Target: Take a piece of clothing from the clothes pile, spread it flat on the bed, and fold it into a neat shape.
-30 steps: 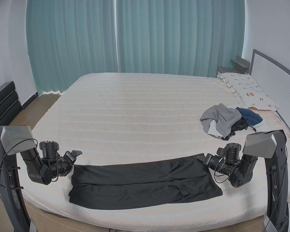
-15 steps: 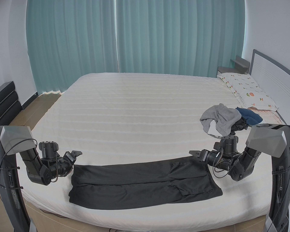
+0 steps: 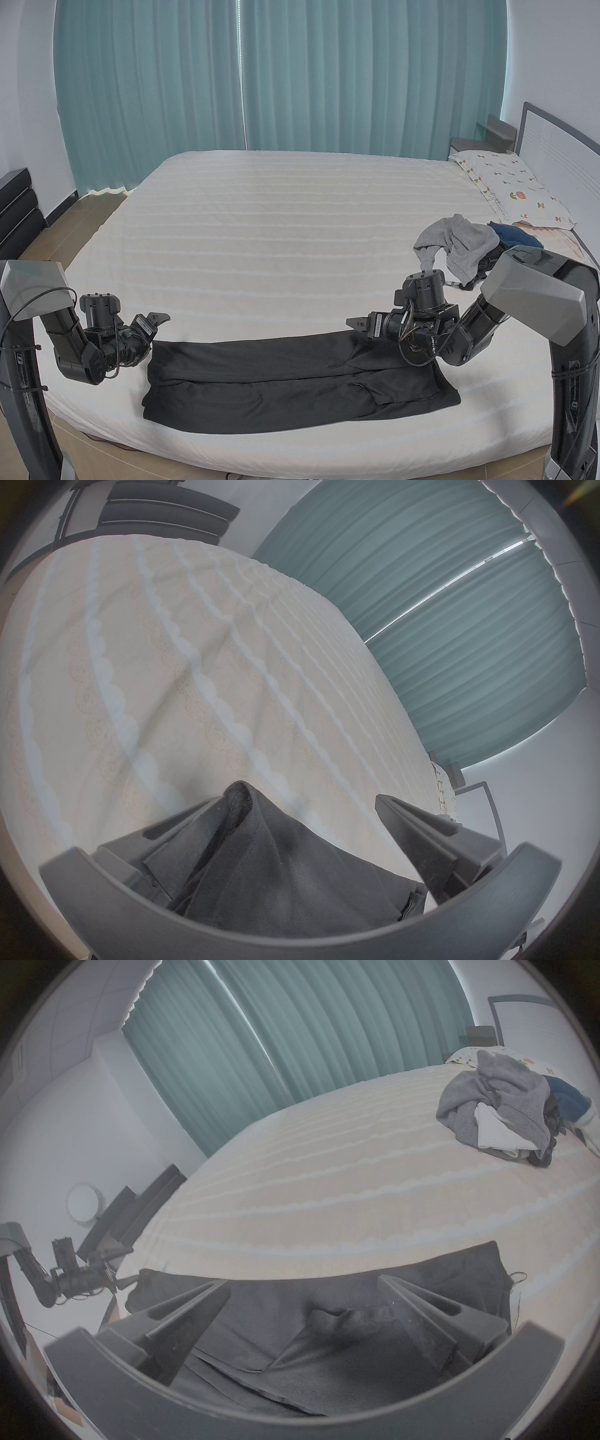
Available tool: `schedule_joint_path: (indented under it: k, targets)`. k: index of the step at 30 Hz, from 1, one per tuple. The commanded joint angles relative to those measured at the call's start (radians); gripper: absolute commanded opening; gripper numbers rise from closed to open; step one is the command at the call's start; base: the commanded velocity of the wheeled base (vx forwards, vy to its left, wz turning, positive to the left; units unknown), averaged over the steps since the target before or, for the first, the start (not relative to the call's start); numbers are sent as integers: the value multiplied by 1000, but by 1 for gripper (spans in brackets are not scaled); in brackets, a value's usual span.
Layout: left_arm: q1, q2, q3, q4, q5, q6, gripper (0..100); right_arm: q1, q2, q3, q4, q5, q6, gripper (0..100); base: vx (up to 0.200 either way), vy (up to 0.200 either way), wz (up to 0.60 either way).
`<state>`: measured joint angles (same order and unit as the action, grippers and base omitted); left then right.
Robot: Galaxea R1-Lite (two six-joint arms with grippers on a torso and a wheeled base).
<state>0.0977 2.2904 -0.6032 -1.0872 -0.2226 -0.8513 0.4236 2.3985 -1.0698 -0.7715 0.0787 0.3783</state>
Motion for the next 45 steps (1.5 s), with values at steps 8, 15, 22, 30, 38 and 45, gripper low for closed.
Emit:
schedule_joint_path:
  k: [8, 15, 22, 30, 38, 45]
  targets:
    - [1, 3, 0, 1, -1, 0, 100, 26, 65, -29, 12, -8, -72, 100, 0, 0, 0]
    - [1, 3, 0, 1, 0, 1, 100, 23, 87, -47, 11, -10, -119, 0, 0, 0, 0]
    - [1, 3, 0, 1, 0, 1, 100, 27, 82, -58, 14, -22, -121, 0, 0, 0, 0]
    - [-1, 4, 0, 1, 0, 1, 100, 35, 79, -59, 3, -31, -121, 0, 0, 0, 0]
    - [1, 3, 0, 1, 0, 1, 100, 21, 68, -50, 14, -53, -127, 100, 0, 0, 0]
    - [-1, 4, 0, 1, 0, 1, 100, 12, 68, -45, 12, -53, -136, 100, 0, 0, 0]
